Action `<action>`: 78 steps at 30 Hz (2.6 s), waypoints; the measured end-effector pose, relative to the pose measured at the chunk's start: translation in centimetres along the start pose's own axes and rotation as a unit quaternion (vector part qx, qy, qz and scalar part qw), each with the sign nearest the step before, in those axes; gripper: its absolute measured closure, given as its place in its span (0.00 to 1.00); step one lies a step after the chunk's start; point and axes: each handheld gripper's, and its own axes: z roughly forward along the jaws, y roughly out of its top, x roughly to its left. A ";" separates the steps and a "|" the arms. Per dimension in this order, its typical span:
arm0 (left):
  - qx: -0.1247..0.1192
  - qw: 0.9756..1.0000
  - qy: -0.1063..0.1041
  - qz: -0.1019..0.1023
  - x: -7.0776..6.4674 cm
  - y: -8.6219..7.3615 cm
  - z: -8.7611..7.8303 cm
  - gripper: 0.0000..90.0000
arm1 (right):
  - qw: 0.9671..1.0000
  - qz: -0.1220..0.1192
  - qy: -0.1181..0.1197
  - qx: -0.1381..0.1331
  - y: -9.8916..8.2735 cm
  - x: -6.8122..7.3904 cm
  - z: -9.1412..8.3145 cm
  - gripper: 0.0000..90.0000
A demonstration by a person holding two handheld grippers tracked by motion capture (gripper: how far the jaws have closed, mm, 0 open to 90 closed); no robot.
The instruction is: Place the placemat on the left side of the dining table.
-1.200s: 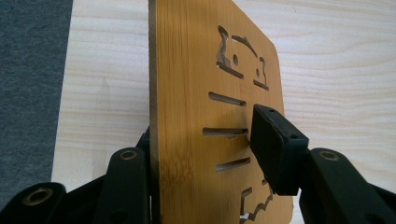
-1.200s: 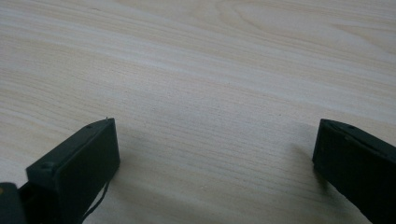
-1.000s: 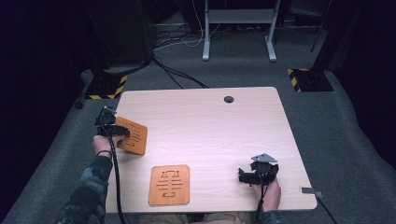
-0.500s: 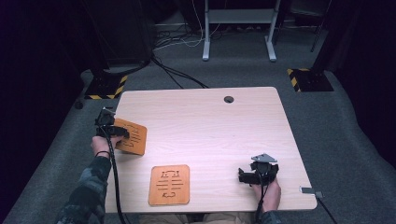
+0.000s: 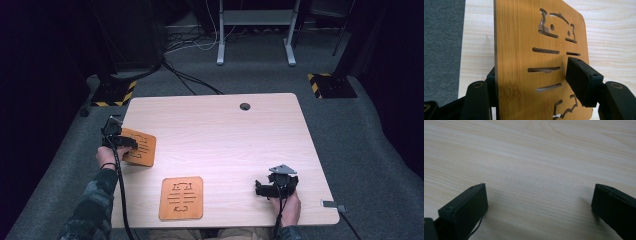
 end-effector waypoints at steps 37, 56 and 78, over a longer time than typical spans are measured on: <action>0.007 0.999 0.024 0.031 0.1 0.3 1.3 0.27 | 1.000 0.000 0.000 0.000 0.0 0.0 0.0 0.00; -0.050 0.997 0.004 0.056 0.3 -2.2 0.3 0.15 | 1.000 0.000 0.000 0.000 0.0 0.0 0.0 0.00; -0.137 0.985 -0.012 0.105 -1.0 -11.6 -2.1 0.00 | 1.000 0.000 0.000 0.000 0.0 0.0 0.0 0.00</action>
